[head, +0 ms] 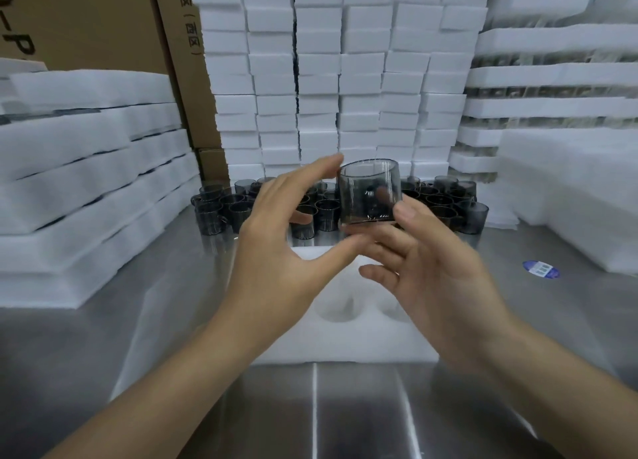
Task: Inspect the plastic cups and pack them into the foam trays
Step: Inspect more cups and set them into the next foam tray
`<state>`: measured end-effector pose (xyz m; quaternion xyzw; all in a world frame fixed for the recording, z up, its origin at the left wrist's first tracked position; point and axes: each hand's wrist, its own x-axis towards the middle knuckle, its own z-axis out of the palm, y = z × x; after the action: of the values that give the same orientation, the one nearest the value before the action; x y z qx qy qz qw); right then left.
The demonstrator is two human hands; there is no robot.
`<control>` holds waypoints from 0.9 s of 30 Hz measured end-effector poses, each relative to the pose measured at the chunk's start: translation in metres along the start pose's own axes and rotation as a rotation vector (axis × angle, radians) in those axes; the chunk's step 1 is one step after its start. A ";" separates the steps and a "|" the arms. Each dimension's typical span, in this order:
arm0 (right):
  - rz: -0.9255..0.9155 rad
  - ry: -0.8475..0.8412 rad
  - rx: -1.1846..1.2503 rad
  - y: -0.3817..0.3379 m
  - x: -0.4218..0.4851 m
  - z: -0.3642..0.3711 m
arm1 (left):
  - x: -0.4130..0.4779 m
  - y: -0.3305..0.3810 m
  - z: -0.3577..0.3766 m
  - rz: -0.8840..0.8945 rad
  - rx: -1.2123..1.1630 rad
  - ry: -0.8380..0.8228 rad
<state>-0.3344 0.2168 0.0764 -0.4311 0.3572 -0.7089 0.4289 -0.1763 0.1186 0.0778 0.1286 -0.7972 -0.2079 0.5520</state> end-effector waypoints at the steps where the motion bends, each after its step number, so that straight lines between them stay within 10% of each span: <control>1: 0.039 -0.025 0.003 0.000 0.000 -0.001 | 0.000 -0.001 0.000 -0.003 -0.006 0.000; 13: -0.145 0.038 -0.561 -0.003 0.003 -0.011 | -0.001 -0.003 0.004 0.232 0.194 -0.075; 27: -0.077 0.006 -0.729 -0.007 0.018 -0.038 | -0.001 -0.026 0.000 0.056 0.187 -0.342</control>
<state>-0.3762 0.2080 0.0742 -0.5669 0.5711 -0.5518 0.2189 -0.1768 0.0964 0.0646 0.1196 -0.8986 -0.1364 0.3996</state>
